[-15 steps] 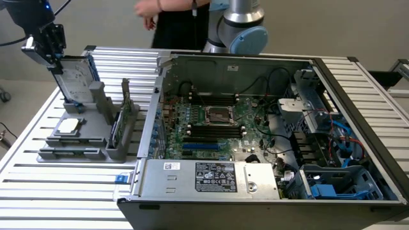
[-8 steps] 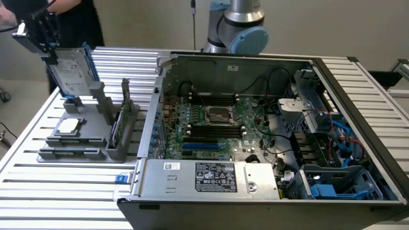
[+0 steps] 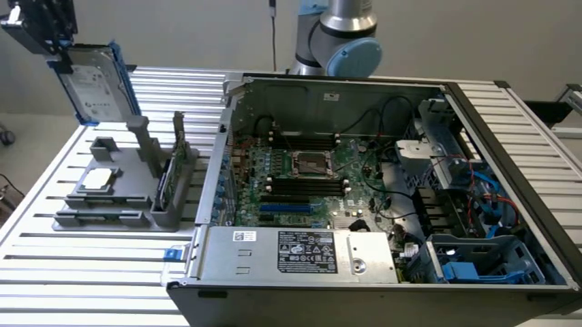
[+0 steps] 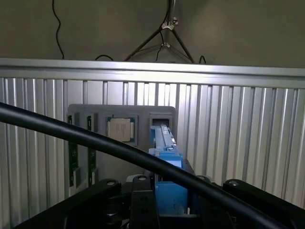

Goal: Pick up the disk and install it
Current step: 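Pick up the disk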

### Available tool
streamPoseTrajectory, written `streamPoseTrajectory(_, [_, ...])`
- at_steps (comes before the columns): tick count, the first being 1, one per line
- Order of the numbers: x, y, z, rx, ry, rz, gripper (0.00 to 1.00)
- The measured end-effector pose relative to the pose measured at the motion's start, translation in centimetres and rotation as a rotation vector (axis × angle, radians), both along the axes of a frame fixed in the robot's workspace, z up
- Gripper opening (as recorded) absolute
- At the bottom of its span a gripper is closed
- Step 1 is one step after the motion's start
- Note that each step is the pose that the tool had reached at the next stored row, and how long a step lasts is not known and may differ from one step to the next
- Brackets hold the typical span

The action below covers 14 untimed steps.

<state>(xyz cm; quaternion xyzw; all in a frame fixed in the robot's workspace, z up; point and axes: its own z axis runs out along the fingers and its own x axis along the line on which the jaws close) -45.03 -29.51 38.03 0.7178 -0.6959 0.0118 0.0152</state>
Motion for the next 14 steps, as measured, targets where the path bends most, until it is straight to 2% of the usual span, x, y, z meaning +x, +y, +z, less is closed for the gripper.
streamPoseTrajectory(7, [0.5,-0.01,3.18,0.0001,-0.0001,0.0,0.33])
streamPoseTrajectory(14, [2.2,-0.01,6.38,0.0,0.0019,0.0,0.33])
